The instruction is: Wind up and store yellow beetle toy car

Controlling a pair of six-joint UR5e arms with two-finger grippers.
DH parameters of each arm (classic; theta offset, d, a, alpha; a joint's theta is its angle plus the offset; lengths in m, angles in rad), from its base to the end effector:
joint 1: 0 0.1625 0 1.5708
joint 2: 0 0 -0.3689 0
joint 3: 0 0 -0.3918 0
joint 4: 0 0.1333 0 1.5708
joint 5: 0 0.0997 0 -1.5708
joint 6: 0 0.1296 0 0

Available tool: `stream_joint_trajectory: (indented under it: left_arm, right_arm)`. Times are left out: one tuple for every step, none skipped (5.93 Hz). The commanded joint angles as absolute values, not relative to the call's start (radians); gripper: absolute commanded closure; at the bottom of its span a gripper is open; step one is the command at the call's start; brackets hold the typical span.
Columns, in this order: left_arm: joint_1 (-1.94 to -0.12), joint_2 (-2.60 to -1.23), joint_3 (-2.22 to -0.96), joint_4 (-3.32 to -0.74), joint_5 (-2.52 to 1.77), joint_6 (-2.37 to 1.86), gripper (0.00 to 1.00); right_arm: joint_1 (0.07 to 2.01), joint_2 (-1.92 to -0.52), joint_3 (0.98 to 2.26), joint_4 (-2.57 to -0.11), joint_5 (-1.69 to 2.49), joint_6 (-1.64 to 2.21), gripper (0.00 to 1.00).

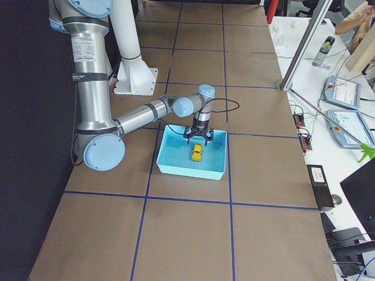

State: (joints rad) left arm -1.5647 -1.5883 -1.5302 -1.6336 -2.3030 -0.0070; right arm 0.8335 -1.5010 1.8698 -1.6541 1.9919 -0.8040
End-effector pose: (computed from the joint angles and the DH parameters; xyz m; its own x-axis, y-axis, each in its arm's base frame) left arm -0.0436 -0.5019 0.6327 0.7436 0.0241 -0.6682 -0.0009 0.9994 0.0350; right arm -0.2902 -0.4391 0.4747 -0.0495 -0.9964 0.0693 0.8784 -0.0104 0.4779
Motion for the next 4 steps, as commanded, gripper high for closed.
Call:
stream_joint_trajectory:
  left_arm:
    - [-1.565,-1.588,-1.532,-1.632,-2.304,-0.006,0.01]
    - [-1.565,-1.588,-1.531,-1.635,-2.304,-0.005,0.0]
    - [-1.565,-1.588,-1.537,-1.669,-2.304,-0.008,0.0]
    - [-1.562,-1.594,-1.563,-1.67,-2.35,-0.015,0.0]
  right_arm:
    - [0.955,-1.512,1.916,-1.667,2.086,-0.795,0.0]
    - [1.071,-1.529,1.92,-1.696,2.098,-0.792,0.0]
    - [1.179,-1.532,1.921,-1.71,2.098,-0.79,0.0]
    - [1.325,-1.586,1.911,-1.726,2.121,-0.788,0.0]
